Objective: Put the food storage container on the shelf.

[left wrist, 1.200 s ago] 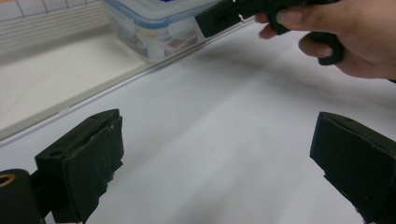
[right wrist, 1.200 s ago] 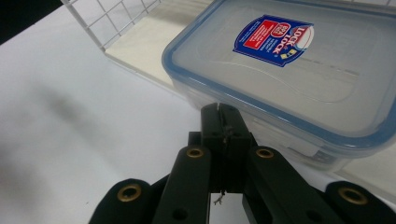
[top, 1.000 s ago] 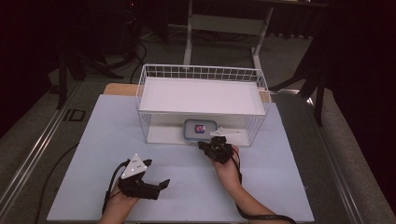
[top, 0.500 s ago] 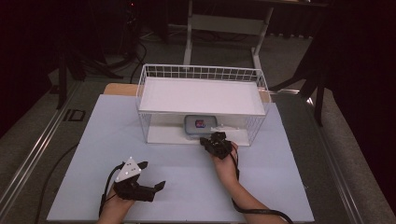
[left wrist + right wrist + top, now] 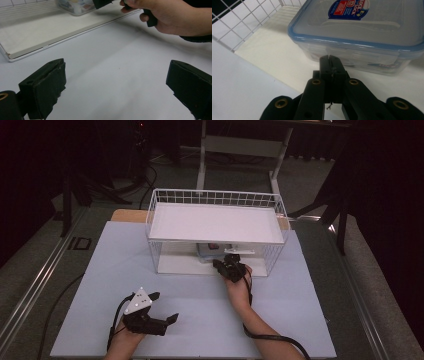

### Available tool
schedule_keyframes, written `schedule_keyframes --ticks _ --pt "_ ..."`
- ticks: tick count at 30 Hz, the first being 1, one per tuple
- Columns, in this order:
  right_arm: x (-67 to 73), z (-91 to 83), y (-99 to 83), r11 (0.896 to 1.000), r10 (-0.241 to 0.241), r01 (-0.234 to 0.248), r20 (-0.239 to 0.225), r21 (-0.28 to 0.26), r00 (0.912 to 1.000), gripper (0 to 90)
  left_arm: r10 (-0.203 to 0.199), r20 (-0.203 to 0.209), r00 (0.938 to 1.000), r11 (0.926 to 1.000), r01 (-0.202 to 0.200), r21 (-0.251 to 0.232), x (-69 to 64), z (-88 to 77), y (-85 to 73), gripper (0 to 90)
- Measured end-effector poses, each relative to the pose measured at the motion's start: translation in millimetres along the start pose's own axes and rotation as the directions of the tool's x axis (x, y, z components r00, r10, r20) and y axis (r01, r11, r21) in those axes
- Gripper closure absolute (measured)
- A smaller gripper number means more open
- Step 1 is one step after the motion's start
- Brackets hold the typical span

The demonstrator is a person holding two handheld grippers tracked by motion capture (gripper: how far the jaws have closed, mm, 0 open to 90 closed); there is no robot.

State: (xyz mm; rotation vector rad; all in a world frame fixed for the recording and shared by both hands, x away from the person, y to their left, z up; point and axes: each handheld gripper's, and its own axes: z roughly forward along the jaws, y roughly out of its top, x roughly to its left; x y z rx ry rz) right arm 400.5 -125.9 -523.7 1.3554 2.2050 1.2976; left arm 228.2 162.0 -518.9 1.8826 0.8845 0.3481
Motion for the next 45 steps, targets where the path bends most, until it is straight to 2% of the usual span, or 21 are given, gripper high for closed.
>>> schedule_keyframes --ticks 4,5,11,13,14,17,19,20,22,23,24,27,29,32,34,38,39,40,42,44,45 --pt "3.0 3.0 3.3 0.999 0.034 -0.034 -0.001 0.019 0.9994 90.0 -0.002 0.002 1.0 1.0 0.002 0.0 0.3 0.3 0.0 3.8" --pt "1.0 5.9 4.7 1.0 0.005 -0.005 0.002 -0.002 1.0 90.0 -0.002 0.005 1.0 1.0 0.002 -0.001 0.2 0.3 -0.1 3.8" --pt "3.2 15.4 8.4 1.0 0.009 -0.009 0.002 -0.002 1.0 90.0 0.006 0.004 1.0 1.0 -0.006 0.0 -0.5 0.3 -0.1 3.8" --pt "5.9 15.8 8.7 0.999 0.038 -0.038 -0.003 0.015 0.9993 90.0 0.004 0.008 1.0 1.0 -0.004 -0.003 -0.8 0.1 0.0 3.8" --pt "4.2 17.4 8.8 1.0 0.008 -0.008 0.003 -0.001 1.0 90.0 0.007 0.007 1.0 1.0 -0.007 -0.001 -1.1 0.1 0.0 3.8" --pt "4.7 16.7 8.6 1.0 0.005 -0.005 0.001 -0.002 1.0 90.0 0.006 0.012 0.9999 1.0 -0.006 0.003 -1.5 0.5 -0.1 3.8" --pt "4.5 14.5 7.9 1.0 0.016 -0.016 -0.012 -0.012 0.9998 90.0 0.011 0.012 0.9999 0.9999 -0.011 0.005 -2.1 1.2 0.1 3.8" --pt "6.3 12.4 7.5 0.999 0.05 -0.05 -0.029 0.002 0.9983 90.0 0.012 0.014 0.9998 0.9999 -0.012 0.005 -2.6 1.6 0.2 3.8" --pt "7.1 11.4 6.9 0.999 0.049 -0.049 -0.029 0.005 0.9984 90.0 0.011 0.018 0.9998 0.9999 -0.011 0.005 -3.0 1.9 0.4 3.8" --pt "10.2 6.7 5.4 0.999 0.041 -0.041 -0.036 0.015 0.9985 89.8 0.013 0.017 0.9998 0.9999 -0.013 0.003 -3.9 2.0 0.6 3.8" --pt "7.9 7.1 5.1 1.0 0.004 -0.004 -0.037 -0.011 0.9993 89.5 0.019 0.02 0.9996 0.9998 -0.019 0.004 -4.9 1.9 1.3 3.8" --pt "9.6 0.3 2.9 1.0 -0.024 0.023 -0.04 -0.016 0.9989 86.1 0.013 0.023 0.9996 0.9999 -0.013 -0.009 -5.6 0.9 2.5 3.8" --pt "9.3 -2.5 2.1 1.0 -0.023 0.023 -0.045 -0.015 0.9987 84.4 0.012 0.023 0.9996 0.9999 -0.012 -0.008 -5.5 0.7 2.9 3.8" --pt "12.4 -12.4 -4.0 0.999 -0.031 0.032 -0.062 0.007 0.9976 78.0 0.01 0.027 0.9996 0.9999 -0.01 -0.014 -4.7 0.3 3.7 3.8" --pt "14.4 -17.7 -6.3 0.999 -0.054 0.054 -0.059 0.0 0.9968 70.8 0.011 0.023 0.9997 0.9999 -0.01 -0.012 -4.5 0.5 3.9 3.8" --pt "17.4 -28.2 -9.4 0.998 -0.055 0.055 -0.071 0.002 0.996 58.5 0.011 0.022 0.9997 0.9999 -0.01 -0.011 -4.8 0.6 4.1 3.8" --pt "17.4 -28.2 -9.4 0.998 -0.055 0.055 -0.071 0.002 0.996 58.5 0.014 0.023 0.9997 0.9999 -0.013 -0.01 -5.1 0.6 4.0 3.8" --pt "19.6 -34.0 -11.2 0.998 -0.065 0.065 -0.084 0.004 0.9943 47.3 0.015 0.023 0.9996 0.9998 -0.015 -0.009 -5.3 0.9 3.8 3.8" --pt "22.0 -39.7 -12.9 0.998 -0.068 0.068 -0.09 -0.007 0.9936 42.0 0.016 0.027 0.9995 0.9999 -0.016 -0.006 -5.2 1.5 3.5 3.8" --pt "24.0 -45.2 -15.0 0.998 -0.068 0.068 -0.122 -0.009 0.9902 30.0 0.018 0.024 0.9995 0.9998 -0.018 -0.005 -5.5 1.8 3.6 3.8" --pt "24.0 -45.2 -15.0 0.998 -0.068 0.068 -0.122 -0.009 0.9902 30.0 0.018 0.024 0.9995 0.9998 -0.018 -0.005 -5.5 1.8 3.6 3.8"
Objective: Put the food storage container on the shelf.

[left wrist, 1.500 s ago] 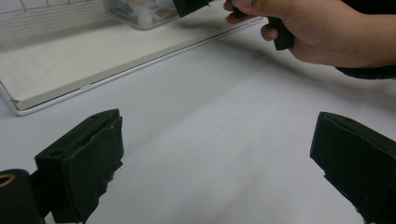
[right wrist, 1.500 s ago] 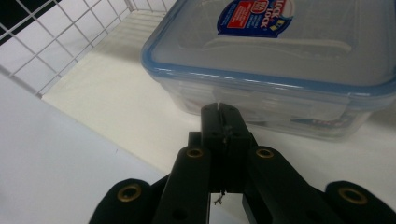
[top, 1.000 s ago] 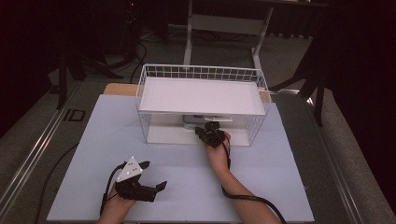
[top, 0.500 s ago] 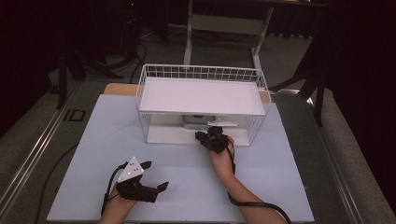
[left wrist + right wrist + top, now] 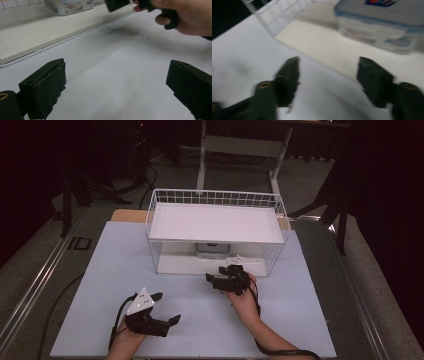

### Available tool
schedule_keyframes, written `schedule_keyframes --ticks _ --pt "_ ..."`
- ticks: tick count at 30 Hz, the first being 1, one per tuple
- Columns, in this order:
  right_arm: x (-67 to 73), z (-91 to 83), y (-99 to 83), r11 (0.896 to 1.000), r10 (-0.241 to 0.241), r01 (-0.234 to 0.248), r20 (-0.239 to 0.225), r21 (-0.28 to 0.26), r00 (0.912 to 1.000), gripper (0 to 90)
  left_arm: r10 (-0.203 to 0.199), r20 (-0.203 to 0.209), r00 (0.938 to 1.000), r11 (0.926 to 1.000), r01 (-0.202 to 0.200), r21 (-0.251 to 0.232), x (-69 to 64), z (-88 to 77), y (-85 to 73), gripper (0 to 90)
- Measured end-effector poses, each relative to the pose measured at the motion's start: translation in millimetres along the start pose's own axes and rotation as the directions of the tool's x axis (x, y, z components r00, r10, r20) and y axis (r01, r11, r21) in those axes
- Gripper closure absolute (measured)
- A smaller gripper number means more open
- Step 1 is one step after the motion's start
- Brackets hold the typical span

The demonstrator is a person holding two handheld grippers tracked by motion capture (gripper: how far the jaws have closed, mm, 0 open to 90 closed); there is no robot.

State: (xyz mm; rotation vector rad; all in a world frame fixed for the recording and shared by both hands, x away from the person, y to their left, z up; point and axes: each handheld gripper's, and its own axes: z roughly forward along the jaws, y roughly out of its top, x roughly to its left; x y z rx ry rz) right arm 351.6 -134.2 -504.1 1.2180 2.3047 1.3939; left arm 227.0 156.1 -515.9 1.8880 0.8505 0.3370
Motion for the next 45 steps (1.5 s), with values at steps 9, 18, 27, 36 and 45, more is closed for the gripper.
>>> schedule_keyframes --ticks 9,18,27,36,45 --pt "14.1 -24.9 -16.7 0.995 -0.095 0.094 -0.102 -0.01 0.9902 18.1 0.003 0.006 1.0 1.0 -0.003 -0.002 -1.7 0.1 0.5 3.8" --pt "16.2 -55.5 -28.5 0.992 -0.124 0.12 -0.095 -0.042 0.9877 18.2 0.008 0.01 0.9999 1.0 -0.008 -0.005 -3.5 0.3 0.9 3.8" --pt "17.1 -79.3 -38.2 0.989 -0.141 0.136 -0.104 -0.058 0.9845 18.2 0.018 0.024 0.9995 0.9998 -0.018 -0.01 -6.4 0.2 2.3 3.8" --pt "9.8 -97.3 -49.6 0.99 -0.137 0.131 -0.114 -0.06 0.9839 18.2 0.014 0.028 0.9995 0.9997 -0.013 -0.018 -5.3 -2.1 2.6 3.8" --pt "3.4 -114.5 -61.3 0.992 -0.121 0.115 -0.11 -0.058 0.9865 18.2 0.014 0.028 0.9995 0.9997 -0.014 -0.021 -6.1 -3.1 3.2 3.8"
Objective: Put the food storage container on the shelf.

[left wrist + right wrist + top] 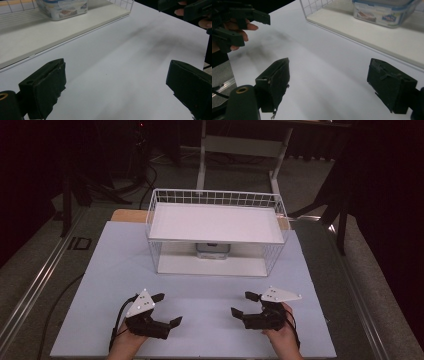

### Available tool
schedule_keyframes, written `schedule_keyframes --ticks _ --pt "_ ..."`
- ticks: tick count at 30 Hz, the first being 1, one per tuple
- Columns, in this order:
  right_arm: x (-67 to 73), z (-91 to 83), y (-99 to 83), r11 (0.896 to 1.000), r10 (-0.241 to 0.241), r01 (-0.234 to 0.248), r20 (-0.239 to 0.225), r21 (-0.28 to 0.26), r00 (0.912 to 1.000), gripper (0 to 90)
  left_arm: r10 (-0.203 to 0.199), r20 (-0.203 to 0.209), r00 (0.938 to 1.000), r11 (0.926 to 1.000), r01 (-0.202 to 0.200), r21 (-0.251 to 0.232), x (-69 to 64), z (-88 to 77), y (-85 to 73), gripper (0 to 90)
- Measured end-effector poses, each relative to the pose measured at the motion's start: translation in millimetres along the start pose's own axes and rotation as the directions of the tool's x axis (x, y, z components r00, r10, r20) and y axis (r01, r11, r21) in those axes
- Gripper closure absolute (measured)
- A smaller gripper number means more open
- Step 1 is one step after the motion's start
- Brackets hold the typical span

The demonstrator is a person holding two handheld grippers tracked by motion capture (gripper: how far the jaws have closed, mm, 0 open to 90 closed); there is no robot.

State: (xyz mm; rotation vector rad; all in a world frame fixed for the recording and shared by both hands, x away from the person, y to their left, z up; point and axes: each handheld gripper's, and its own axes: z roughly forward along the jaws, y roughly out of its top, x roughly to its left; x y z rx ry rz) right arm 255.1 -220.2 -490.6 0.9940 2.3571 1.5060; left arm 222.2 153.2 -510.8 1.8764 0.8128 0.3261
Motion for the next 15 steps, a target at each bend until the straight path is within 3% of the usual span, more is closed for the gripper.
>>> schedule_keyframes --ticks 7,9,15 --pt "0.5 -5.6 -5.3 1.0 -0.014 0.014 0.004 0.016 0.9999 18.2 0.008 0.0 1.0 1.0 -0.008 0.003 -1.0 0.7 -0.2 3.8" --pt "-1.1 -10.3 -7.5 0.999 -0.049 0.049 -0.014 0.018 0.9987 18.2 0.003 0.003 1.0 1.0 -0.003 0.005 -0.6 1.0 -0.7 3.8" --pt "-6.9 -11.9 -12.5 0.996 -0.083 0.084 -0.031 0.037 0.9961 18.1 0.001 0.007 1.0 1.0 -0.001 0.004 -0.3 1.5 -0.8 3.8"
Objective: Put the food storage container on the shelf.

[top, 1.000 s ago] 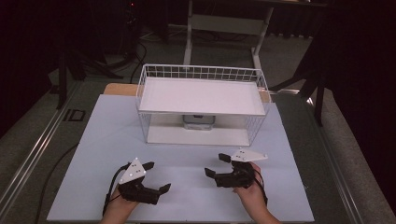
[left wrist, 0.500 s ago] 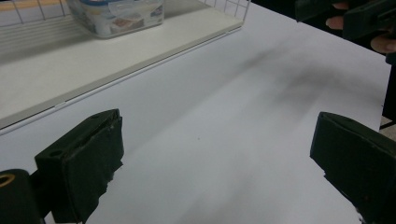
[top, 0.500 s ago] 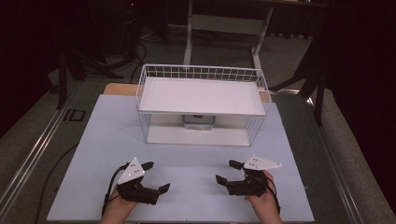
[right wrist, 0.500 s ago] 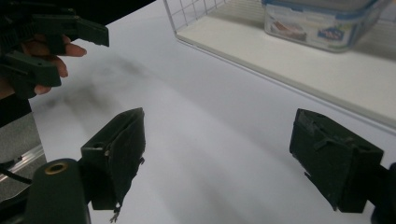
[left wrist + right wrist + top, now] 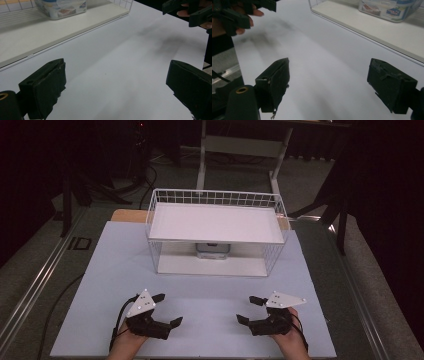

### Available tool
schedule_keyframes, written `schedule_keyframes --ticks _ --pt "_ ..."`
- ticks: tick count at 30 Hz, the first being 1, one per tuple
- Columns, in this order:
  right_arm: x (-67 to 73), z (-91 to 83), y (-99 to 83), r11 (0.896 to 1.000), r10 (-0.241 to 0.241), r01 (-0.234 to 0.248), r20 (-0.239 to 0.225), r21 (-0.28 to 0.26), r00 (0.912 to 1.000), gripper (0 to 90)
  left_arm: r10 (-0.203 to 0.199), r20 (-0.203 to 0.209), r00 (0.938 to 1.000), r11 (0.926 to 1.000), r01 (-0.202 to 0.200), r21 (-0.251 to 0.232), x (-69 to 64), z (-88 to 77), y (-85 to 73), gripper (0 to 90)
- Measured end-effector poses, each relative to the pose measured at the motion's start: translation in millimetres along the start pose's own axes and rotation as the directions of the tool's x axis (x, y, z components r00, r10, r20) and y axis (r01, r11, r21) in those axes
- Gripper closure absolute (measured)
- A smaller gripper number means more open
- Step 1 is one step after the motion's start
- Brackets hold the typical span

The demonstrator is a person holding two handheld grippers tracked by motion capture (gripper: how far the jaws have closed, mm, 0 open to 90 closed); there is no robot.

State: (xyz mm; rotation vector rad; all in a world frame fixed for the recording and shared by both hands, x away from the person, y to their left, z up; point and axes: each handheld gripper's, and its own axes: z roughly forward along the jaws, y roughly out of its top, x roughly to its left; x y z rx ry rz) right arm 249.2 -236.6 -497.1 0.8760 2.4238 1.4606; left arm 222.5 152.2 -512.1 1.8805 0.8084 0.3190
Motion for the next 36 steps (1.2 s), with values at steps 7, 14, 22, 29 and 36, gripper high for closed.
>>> schedule_keyframes --ticks 7,14,22,29,36 --pt "-9.3 2.1 -7.8 1.0 -0.004 0.004 -0.01 0.02 0.9999 18.0 0.0 0.005 1.0 1.0 0.0 0.004 -0.5 1.4 -0.2 3.8" --pt "-15.6 8.3 -15.2 0.997 -0.023 0.024 -0.008 0.067 0.9997 17.4 0.003 0.01 0.9999 1.0 -0.003 0.004 -0.7 2.0 -0.7 3.8" --pt "-24.4 15.8 -21.0 0.995 -0.054 0.056 -0.017 0.082 0.9984 17.5 0.026 0.007 0.9996 0.9997 -0.026 0.005 -2.1 -0.1 -0.8 3.8" --pt "-23.8 15.6 -19.3 0.996 -0.053 0.055 -0.03 0.064 0.9981 17.4 0.016 0.024 0.9996 0.9999 -0.016 0.005 -1.5 0.8 -2.0 3.8" --pt "-26.7 15.3 -20.0 0.998 -0.039 0.041 -0.033 0.057 0.9987 17.4 0.015 0.03 0.9994 0.9999 -0.015 0.005 -1.8 1.5 -2.6 3.8"
